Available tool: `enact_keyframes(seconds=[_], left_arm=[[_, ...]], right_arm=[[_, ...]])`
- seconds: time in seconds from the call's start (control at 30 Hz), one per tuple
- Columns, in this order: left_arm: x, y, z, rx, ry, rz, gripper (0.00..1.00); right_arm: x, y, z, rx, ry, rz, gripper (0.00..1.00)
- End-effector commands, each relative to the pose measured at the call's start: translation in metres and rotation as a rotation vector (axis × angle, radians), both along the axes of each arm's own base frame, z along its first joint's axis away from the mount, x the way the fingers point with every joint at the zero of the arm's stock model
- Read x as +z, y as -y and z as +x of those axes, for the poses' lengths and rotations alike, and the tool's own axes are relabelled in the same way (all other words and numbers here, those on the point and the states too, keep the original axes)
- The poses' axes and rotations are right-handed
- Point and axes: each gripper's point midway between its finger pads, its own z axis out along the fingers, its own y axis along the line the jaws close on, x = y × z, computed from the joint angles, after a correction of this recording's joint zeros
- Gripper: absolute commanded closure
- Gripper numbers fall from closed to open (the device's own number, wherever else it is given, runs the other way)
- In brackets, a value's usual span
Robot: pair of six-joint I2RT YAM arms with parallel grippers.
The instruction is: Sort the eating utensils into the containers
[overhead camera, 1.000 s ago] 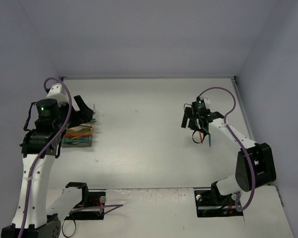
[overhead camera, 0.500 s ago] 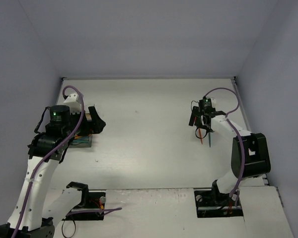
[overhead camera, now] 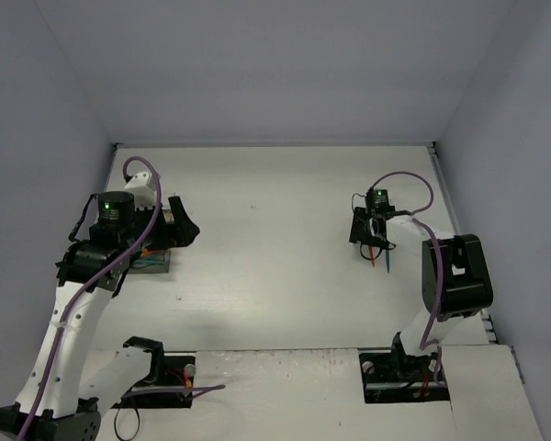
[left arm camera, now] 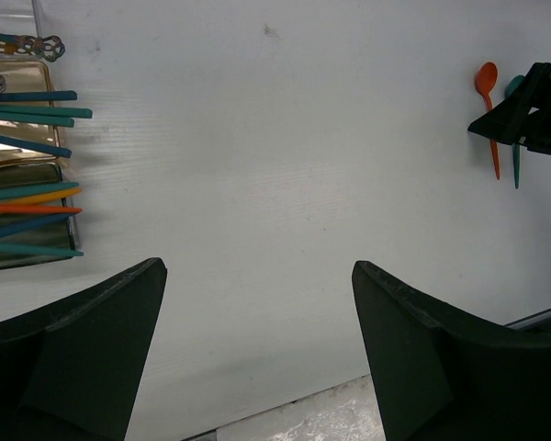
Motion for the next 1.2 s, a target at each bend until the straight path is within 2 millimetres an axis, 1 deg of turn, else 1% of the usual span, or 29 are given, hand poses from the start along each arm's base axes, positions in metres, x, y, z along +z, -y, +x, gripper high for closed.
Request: enact_keyframes(seconds=[0.0,0.1,0.13,0.2,0.27,0.33,0.4,0.5,0.53,0.6,0.67,0.73,0.77,0.87,0.93,1.03,1.1,1.17], left_arm=[[0.015,0.007,0.006,-0.031,0.057,-0.023,0.20],[0.011,0.010,0.005,-0.036,0.043,-0.035,0.20],[0.011,0.010,0.005,-0.037,0.041,-0.038,0.20],[0.010,0.011,0.005,-0.039,0.036,-0.043,0.20],[0.008,0.012,0.005,-0.042,0.032,-0.044,0.20],[0.007,0.014,0.005,-0.053,0.030,-0.050,0.20],[0.007,0.019,0.005,-0.074,0.029,-0.070,0.20],[0.009,0.032,0.005,-0.123,0.026,-0.117,0.20],[0.009,0.035,0.005,-0.130,0.024,-0.124,0.20],[0.008,0.040,0.006,-0.128,0.018,-0.139,0.20],[0.006,0.047,0.008,-0.121,0.027,-0.146,0.20],[0.009,0.057,0.014,-0.123,0.064,-0.166,0.20],[0.008,0.061,0.016,-0.117,0.069,-0.171,0.20],[0.002,0.082,0.019,-0.137,0.065,-0.192,0.20],[0.000,0.099,0.019,-0.157,0.065,-0.193,0.20],[-0.002,0.118,0.024,-0.173,0.075,-0.180,0.20],[-0.003,0.130,0.025,-0.169,0.084,-0.177,0.20],[-0.005,0.140,0.028,-0.164,0.091,-0.187,0.21]], right_arm=[[-0.003,-0.010,0.004,0.050,0.006,0.043,0.49],[-0.009,-0.016,-0.001,0.073,-0.017,0.065,0.62],[-0.011,-0.018,-0.003,0.075,-0.027,0.076,0.68],[-0.014,-0.026,-0.007,0.090,-0.039,0.089,0.84],[-0.017,-0.033,-0.011,0.100,-0.047,0.086,0.96],[-0.017,-0.045,-0.008,0.119,-0.028,0.085,1.00],[-0.018,-0.058,-0.009,0.143,-0.030,0.086,1.00],[-0.007,-0.087,-0.003,0.188,0.002,0.110,1.00],[0.000,-0.098,-0.001,0.202,0.019,0.125,1.00],[0.017,-0.127,0.000,0.229,0.056,0.175,1.00],[0.041,-0.152,0.005,0.252,0.105,0.230,1.00],[0.067,-0.176,0.010,0.282,0.154,0.277,1.00],[0.083,-0.189,0.014,0.296,0.188,0.304,1.00],[0.115,-0.225,0.009,0.348,0.238,0.370,1.00],[0.141,-0.248,0.008,0.381,0.279,0.418,1.00],[0.165,-0.278,-0.007,0.440,0.305,0.470,1.00],[0.181,-0.291,-0.013,0.458,0.322,0.506,1.00],[0.192,-0.301,-0.020,0.470,0.333,0.533,1.00]])
